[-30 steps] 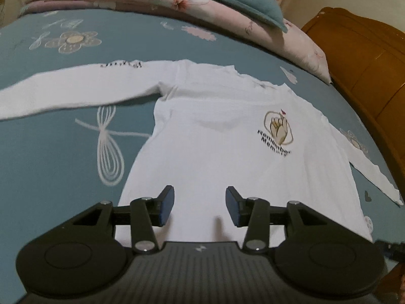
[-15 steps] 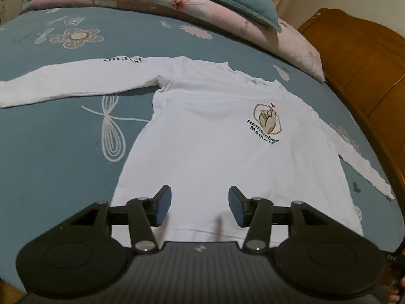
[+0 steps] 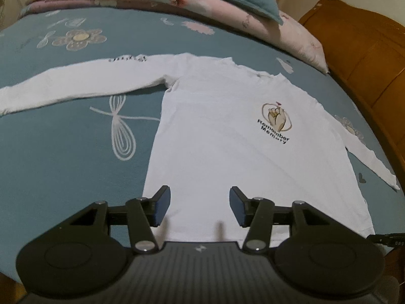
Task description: Fold clothes
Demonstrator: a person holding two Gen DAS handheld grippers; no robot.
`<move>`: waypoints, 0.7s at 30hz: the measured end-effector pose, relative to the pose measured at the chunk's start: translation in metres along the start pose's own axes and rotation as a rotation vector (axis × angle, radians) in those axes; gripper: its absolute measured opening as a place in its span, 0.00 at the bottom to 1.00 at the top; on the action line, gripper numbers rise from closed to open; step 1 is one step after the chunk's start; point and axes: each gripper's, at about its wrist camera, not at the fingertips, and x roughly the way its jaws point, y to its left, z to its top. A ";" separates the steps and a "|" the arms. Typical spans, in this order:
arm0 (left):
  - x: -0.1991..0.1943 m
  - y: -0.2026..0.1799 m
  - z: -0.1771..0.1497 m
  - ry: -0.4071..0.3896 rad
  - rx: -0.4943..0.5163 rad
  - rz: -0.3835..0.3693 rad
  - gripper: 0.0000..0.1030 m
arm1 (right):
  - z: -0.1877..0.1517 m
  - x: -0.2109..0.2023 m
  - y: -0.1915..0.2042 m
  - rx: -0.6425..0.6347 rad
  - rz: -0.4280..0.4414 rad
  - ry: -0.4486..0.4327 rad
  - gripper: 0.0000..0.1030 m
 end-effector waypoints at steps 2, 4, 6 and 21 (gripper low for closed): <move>0.001 0.004 0.001 0.019 -0.011 -0.006 0.50 | 0.003 -0.008 0.003 -0.015 -0.045 -0.031 0.16; 0.004 0.009 0.003 0.040 -0.028 -0.014 0.52 | 0.004 -0.023 0.007 -0.042 -0.074 -0.084 0.20; 0.011 0.016 0.004 0.079 -0.054 -0.026 0.55 | 0.007 -0.033 0.018 -0.082 -0.062 -0.124 0.28; 0.012 0.066 -0.036 0.151 -0.262 -0.018 0.54 | -0.003 0.006 0.168 -0.650 0.276 -0.101 0.30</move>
